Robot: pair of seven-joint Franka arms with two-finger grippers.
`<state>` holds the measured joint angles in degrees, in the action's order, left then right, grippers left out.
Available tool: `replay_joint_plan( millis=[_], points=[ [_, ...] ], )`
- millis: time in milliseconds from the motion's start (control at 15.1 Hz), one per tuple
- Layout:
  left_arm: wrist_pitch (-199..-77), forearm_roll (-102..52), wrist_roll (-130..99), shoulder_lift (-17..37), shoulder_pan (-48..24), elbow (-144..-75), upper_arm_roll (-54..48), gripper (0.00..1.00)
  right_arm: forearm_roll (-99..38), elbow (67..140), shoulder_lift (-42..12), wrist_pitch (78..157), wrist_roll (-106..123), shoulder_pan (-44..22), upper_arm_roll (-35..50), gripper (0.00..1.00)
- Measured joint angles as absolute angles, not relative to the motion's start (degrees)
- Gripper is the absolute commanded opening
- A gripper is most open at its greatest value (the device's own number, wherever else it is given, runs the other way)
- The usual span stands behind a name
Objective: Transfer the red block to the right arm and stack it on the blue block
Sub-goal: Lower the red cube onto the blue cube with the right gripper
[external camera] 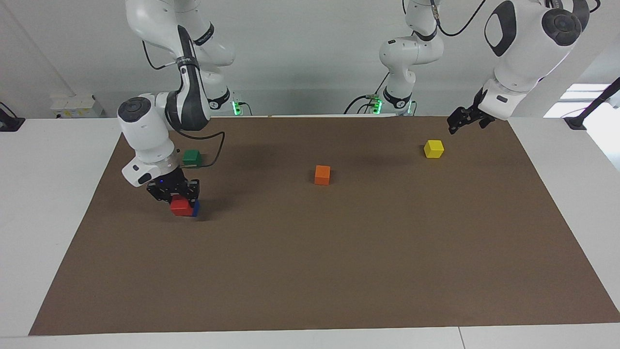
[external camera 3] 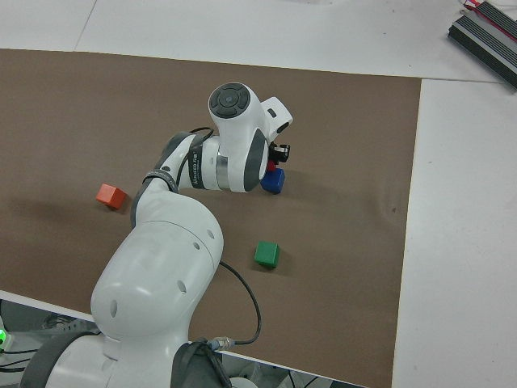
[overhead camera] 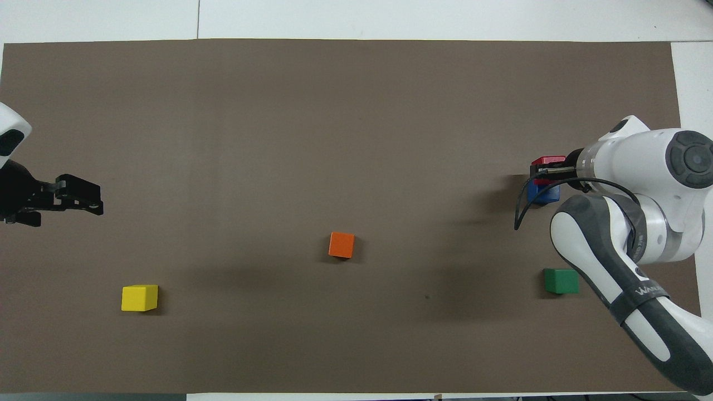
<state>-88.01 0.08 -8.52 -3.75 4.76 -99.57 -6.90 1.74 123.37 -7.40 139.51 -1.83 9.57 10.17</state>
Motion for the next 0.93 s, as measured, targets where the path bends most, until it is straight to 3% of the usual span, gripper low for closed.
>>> replay_joint_plan(
  millis=[927],
  points=[
    [-89.3,-0.1,-8.5,-3.9,4.3,-99.2,-7.4,1.0,1.7,126.0,-6.4,140.4,-3.4,9.8,10.1,0.0]
  ],
)
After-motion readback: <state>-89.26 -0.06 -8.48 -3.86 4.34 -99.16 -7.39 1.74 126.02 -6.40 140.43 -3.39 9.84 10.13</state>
